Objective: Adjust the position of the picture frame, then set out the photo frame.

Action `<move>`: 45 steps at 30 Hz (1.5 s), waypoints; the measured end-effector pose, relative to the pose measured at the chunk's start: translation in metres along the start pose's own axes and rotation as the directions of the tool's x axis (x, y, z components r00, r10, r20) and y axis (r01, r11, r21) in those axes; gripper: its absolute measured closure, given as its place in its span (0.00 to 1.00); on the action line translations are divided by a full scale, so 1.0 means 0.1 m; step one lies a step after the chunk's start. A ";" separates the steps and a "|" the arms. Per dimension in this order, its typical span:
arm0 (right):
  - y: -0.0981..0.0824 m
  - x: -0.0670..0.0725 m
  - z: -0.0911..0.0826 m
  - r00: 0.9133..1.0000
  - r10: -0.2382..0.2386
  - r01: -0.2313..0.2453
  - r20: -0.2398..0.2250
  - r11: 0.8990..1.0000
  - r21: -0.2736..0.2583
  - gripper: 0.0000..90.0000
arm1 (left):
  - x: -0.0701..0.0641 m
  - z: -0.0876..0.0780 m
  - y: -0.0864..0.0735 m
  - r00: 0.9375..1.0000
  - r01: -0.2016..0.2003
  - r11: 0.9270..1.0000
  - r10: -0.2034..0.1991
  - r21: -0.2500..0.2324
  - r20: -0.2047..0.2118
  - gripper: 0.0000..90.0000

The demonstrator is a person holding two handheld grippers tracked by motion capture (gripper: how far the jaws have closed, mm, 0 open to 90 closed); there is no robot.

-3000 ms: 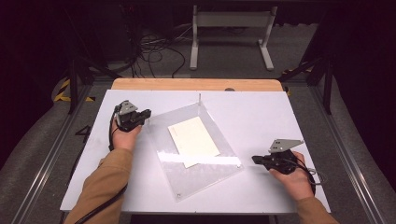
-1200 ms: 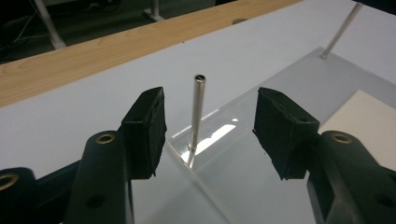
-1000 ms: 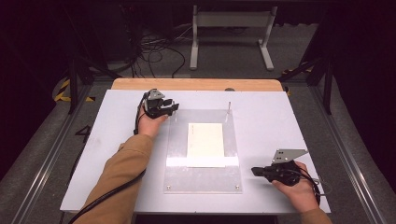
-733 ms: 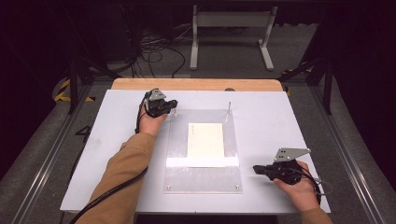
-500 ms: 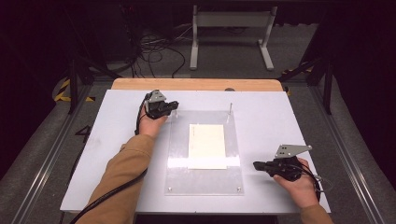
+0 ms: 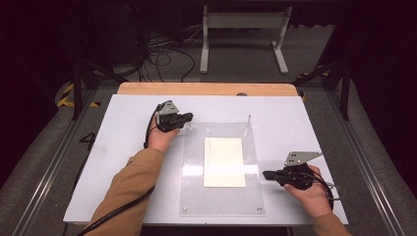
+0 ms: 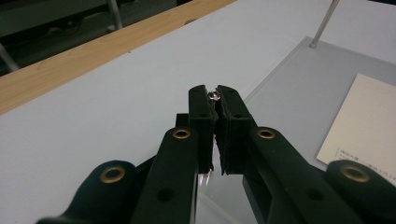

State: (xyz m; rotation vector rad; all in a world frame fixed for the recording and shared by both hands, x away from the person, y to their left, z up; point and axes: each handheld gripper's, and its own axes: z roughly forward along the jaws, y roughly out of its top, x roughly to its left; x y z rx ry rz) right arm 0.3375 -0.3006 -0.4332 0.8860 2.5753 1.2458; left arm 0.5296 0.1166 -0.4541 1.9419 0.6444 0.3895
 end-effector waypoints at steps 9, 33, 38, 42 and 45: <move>0.02 0.03 -0.06 1.000 -0.009 0.009 0.001 1.000 -0.018 1.00 | -0.12 0.04 0.02 1.000 -0.010 1.000 0.010 0.000 0.021 0.95; -0.02 0.04 -0.17 1.000 0.005 -0.004 0.010 0.999 -0.039 0.99 | -0.19 -0.10 0.03 1.000 0.005 0.999 -0.004 0.034 -0.020 0.57; -0.01 0.11 -0.18 1.000 -0.015 0.015 -0.016 0.999 -0.030 0.97 | -0.24 -0.25 0.01 0.999 -0.043 0.996 0.045 0.083 -0.022 0.48; 0.01 0.20 -0.16 0.999 -0.045 0.045 -0.026 0.999 -0.012 0.95 | -0.32 -0.44 -0.03 0.995 -0.097 0.990 0.099 0.105 -0.018 0.48; 0.01 0.23 -0.15 0.998 -0.049 0.049 -0.031 0.999 -0.007 0.94 | -0.36 -0.47 -0.02 0.994 -0.108 0.989 0.111 0.104 -0.021 0.48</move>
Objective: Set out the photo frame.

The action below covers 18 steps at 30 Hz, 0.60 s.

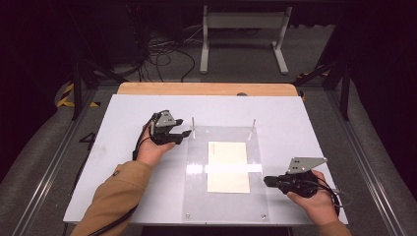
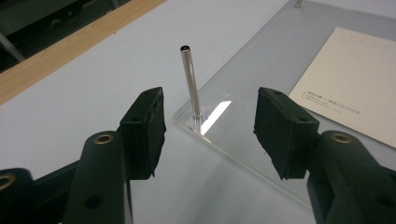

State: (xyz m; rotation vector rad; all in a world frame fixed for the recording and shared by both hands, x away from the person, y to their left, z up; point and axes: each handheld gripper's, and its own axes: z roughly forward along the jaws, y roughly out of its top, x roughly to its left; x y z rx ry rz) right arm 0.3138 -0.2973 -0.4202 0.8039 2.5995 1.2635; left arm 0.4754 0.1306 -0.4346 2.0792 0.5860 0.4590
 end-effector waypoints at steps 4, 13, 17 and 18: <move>-0.01 0.09 -0.01 0.999 -0.017 0.018 -0.036 1.000 0.008 0.93 | 0.01 0.04 0.04 1.000 0.001 1.000 -0.001 -0.007 0.000 0.48; -0.09 0.20 -0.09 0.998 -0.021 0.021 -0.051 1.000 0.000 0.92 | 0.17 0.32 0.10 0.996 0.081 0.996 -0.079 -0.048 0.053 0.49; -0.13 0.21 -0.13 0.999 -0.013 0.013 -0.039 1.000 -0.008 0.92 | 0.21 0.40 0.09 0.993 0.109 0.994 -0.107 -0.030 0.050 0.52; -0.13 0.21 -0.13 0.999 -0.013 0.013 -0.039 1.000 -0.008 0.92 | 0.21 0.40 0.09 0.993 0.109 0.994 -0.107 -0.030 0.050 0.52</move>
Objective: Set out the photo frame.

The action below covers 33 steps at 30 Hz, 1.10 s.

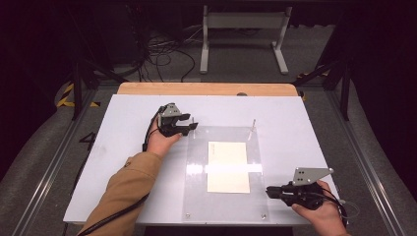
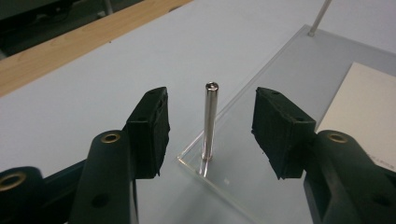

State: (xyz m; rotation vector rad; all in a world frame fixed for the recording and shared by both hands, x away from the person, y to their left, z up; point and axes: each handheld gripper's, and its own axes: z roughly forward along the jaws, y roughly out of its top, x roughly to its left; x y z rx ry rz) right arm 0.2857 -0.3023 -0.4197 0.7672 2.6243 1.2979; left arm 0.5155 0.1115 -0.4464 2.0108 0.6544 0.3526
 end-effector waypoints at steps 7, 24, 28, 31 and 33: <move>-0.05 0.03 -0.07 1.000 0.011 -0.011 0.016 1.000 -0.007 0.92 | -0.01 0.08 -0.01 0.996 0.084 0.996 -0.084 0.000 0.007 0.66; -0.02 0.08 -0.06 1.000 -0.006 0.006 -0.002 1.000 -0.004 0.92 | 0.00 0.13 0.01 1.000 0.029 0.999 -0.029 0.023 -0.009 0.94; -0.02 0.09 -0.01 1.000 -0.027 0.027 0.016 1.000 0.006 0.88 | 0.01 0.13 -0.01 0.999 0.051 0.999 -0.051 0.013 0.011 0.94; -0.01 0.05 0.00 1.000 -0.016 0.016 0.024 1.000 -0.005 0.88 | 0.03 0.14 -0.01 0.999 0.035 0.999 -0.036 0.012 0.010 0.94; -0.01 0.03 0.01 1.000 -0.011 0.012 0.023 1.000 -0.010 0.88 | 0.04 0.14 -0.01 0.999 0.030 1.000 -0.030 0.009 0.013 0.94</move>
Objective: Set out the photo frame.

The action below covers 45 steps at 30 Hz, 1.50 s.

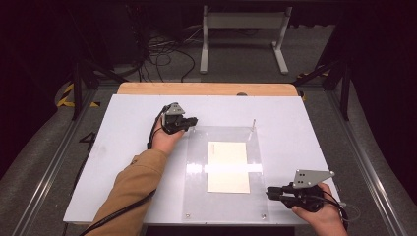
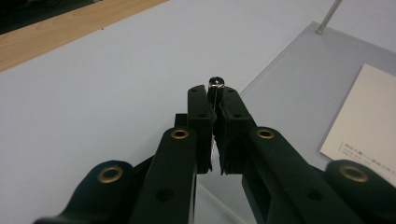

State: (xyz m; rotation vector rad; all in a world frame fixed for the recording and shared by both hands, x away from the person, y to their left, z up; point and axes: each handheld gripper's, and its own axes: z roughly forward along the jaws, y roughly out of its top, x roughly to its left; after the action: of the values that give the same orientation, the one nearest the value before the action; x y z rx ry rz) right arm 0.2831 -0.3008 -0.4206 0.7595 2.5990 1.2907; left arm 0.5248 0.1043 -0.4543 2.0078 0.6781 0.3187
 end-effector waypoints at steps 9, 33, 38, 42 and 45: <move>-0.01 0.02 0.04 1.000 -0.012 0.012 -0.027 1.000 0.016 0.85 | -0.01 0.01 0.00 1.000 0.010 1.000 -0.010 -0.004 -0.006 0.94; 0.00 0.14 0.09 0.997 -0.062 0.065 -0.056 0.997 0.048 0.74 | 0.02 0.04 0.11 0.987 0.163 0.983 -0.164 0.089 -0.006 0.94; 0.00 0.13 0.09 0.996 -0.062 0.065 -0.064 0.997 0.046 0.75 | 0.03 0.05 0.11 0.981 0.194 0.977 -0.195 0.091 -0.001 0.93; 0.00 0.13 0.08 0.996 -0.063 0.066 -0.069 0.997 0.042 0.76 | 0.04 0.06 0.13 0.975 0.223 0.969 -0.224 0.108 -0.002 0.93; 0.01 0.14 0.06 0.996 -0.064 0.067 -0.070 0.997 0.038 0.76 | 0.05 0.06 0.13 0.970 0.241 0.964 -0.242 0.111 -0.004 0.93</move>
State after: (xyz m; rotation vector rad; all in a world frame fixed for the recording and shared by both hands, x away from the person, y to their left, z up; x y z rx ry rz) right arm 0.2736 -0.2889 -0.4226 0.6413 2.6872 1.2707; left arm 0.5364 0.0978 -0.4463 2.0026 0.9425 0.1280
